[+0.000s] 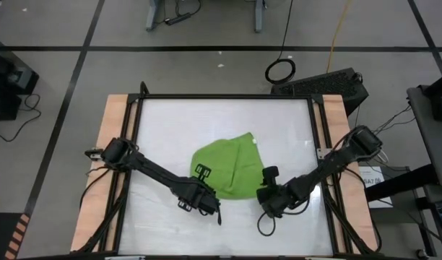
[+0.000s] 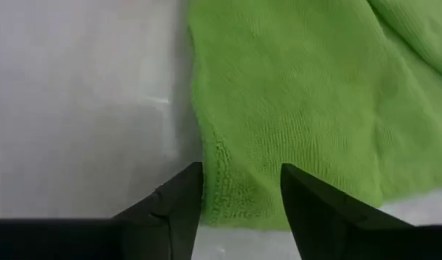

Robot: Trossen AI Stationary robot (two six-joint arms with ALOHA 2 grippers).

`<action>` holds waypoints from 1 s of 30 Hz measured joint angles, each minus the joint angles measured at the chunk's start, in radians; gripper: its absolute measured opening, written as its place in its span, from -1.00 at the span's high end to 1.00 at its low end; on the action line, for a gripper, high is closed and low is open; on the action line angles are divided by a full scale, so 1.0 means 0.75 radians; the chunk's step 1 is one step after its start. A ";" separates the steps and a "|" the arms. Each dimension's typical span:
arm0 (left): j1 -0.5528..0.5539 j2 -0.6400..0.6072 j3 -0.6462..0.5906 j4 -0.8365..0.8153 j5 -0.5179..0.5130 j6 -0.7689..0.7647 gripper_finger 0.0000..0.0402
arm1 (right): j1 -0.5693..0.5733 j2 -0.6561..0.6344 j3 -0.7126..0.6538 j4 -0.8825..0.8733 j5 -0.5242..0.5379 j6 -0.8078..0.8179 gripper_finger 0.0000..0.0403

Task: Roll towel into tight, uniform cylinder
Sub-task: Fold the green microfiber towel

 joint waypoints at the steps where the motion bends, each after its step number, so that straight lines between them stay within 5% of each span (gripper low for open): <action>1: -0.005 0.000 0.000 -0.006 0.000 -0.009 1.00 | 0.000 0.013 0.000 -0.012 0.015 0.023 0.15; 8: -0.040 0.000 0.000 -0.065 -0.005 -0.070 1.00 | 0.009 0.051 0.004 -0.118 0.045 0.168 0.37; 18: -0.093 -0.005 0.000 -0.172 -0.150 -0.164 1.00 | 0.025 -0.037 0.008 -0.325 0.044 0.251 0.96; 30: -0.198 -0.266 0.000 -0.382 -0.668 -0.521 1.00 | 0.099 -0.307 0.381 -0.770 0.347 0.168 0.99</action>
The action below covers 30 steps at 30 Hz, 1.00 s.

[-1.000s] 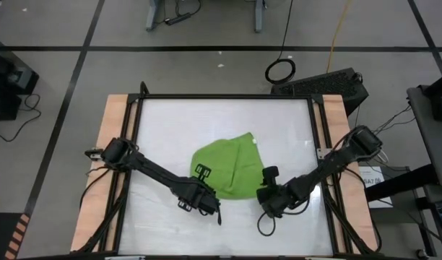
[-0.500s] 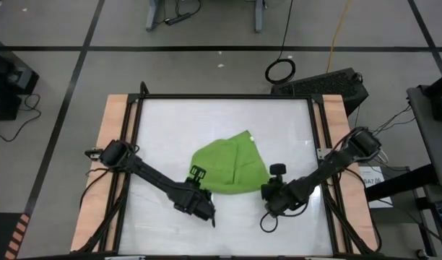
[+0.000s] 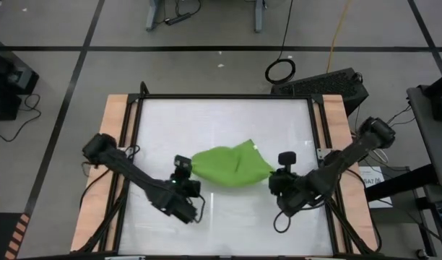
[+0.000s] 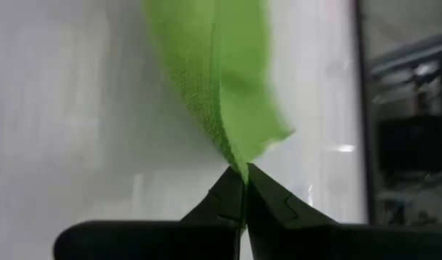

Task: Roll towel into tight, uniform cylinder
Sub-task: Fold the green microfiber towel

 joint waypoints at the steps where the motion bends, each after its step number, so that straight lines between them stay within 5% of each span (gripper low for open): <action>1: -0.016 -0.034 0.000 -0.010 -0.050 -0.031 1.00 | 0.009 -0.015 0.041 -0.033 0.036 -0.017 1.00; 8: -0.061 -0.247 0.000 -0.018 -0.336 -0.027 1.00 | -0.003 -0.110 0.297 -0.243 0.310 -0.119 1.00; 16: 0.136 -0.380 0.000 -0.016 -0.421 0.158 1.00 | -0.268 -0.239 0.347 -0.245 0.356 -0.377 1.00; 25: 0.492 -0.397 0.000 0.117 -0.418 0.543 1.00 | -0.633 -0.281 0.347 -0.062 0.222 -0.763 1.00; 30: 0.501 -0.397 0.002 0.141 -0.169 0.504 1.00 | -0.654 -0.288 0.322 -0.056 -0.035 -0.697 1.00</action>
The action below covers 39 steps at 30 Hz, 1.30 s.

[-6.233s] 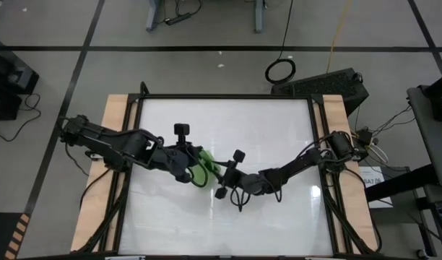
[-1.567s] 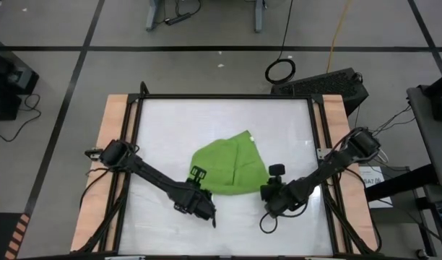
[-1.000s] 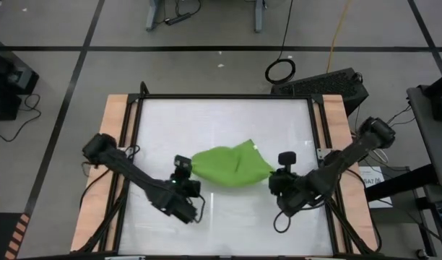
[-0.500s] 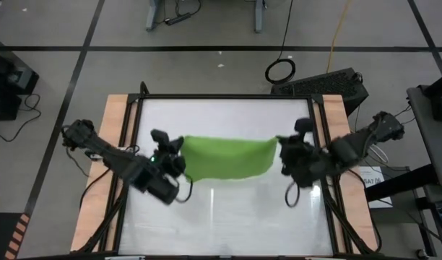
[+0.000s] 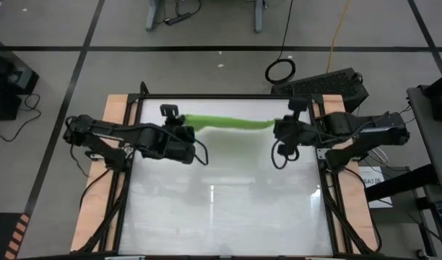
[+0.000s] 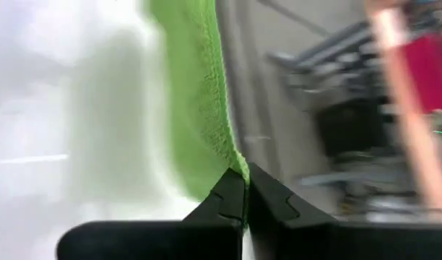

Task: Roll towel into tight, uniform cylinder
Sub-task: Fold the green microfiber towel

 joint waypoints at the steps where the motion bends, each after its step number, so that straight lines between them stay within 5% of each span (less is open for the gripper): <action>1: -0.021 0.000 0.000 0.001 0.059 -0.010 1.00 | 0.011 -0.001 -0.025 -0.001 -0.076 0.028 1.00; 6: -0.156 0.044 0.000 0.082 0.378 -0.031 1.00 | 0.093 0.002 -0.258 0.134 -0.473 0.145 1.00; 11: -0.278 0.194 0.000 0.136 0.612 -0.116 1.00 | 0.213 0.003 -0.569 0.453 -0.684 0.272 1.00; 16: -0.392 0.407 -0.002 0.133 0.679 -0.171 1.00 | 0.332 0.004 -0.821 0.801 -0.806 0.417 1.00; 22: -0.491 0.585 -0.002 0.123 0.690 -0.287 1.00 | 0.463 0.004 -0.926 0.891 -0.799 0.585 1.00; 31: -0.591 0.610 -0.002 0.085 0.617 -0.568 1.00 | 0.580 0.004 -0.917 0.912 -0.837 0.649 1.00; 39: -0.610 0.606 -0.002 0.119 0.686 -0.586 1.00 | 0.576 0.038 -0.905 0.944 -1.028 0.616 1.00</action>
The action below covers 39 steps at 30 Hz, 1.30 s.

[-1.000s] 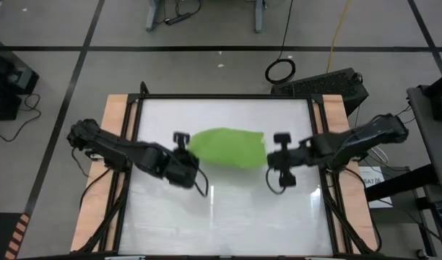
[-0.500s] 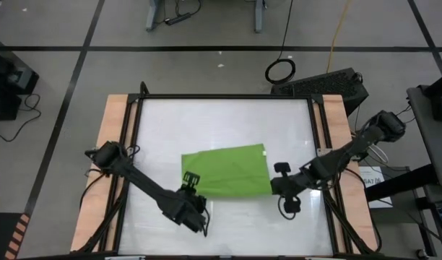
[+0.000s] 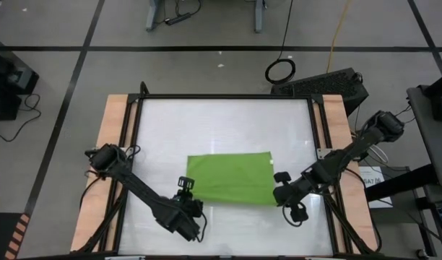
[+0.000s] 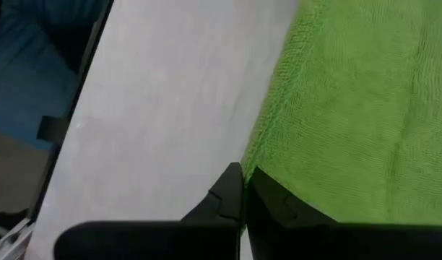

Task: Roll towel into tight, uniform cylinder
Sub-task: Fold the green microfiber towel

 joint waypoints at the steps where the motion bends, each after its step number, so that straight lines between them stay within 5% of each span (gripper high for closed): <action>1: -0.003 0.000 0.000 0.017 0.010 0.005 1.00 | 0.000 0.012 0.000 0.010 -0.022 0.004 1.00; 10: -0.002 0.000 0.000 0.048 0.031 0.015 1.00 | 0.000 0.135 0.001 0.071 -0.070 -0.026 1.00; 22: 0.072 0.000 0.000 -0.155 -0.169 -0.194 1.00 | -0.076 0.067 0.171 -0.338 0.324 -0.093 1.00; 39: 0.321 0.000 -0.063 -0.193 -0.218 -0.163 1.00 | -0.380 0.067 0.200 -0.499 0.547 -0.301 1.00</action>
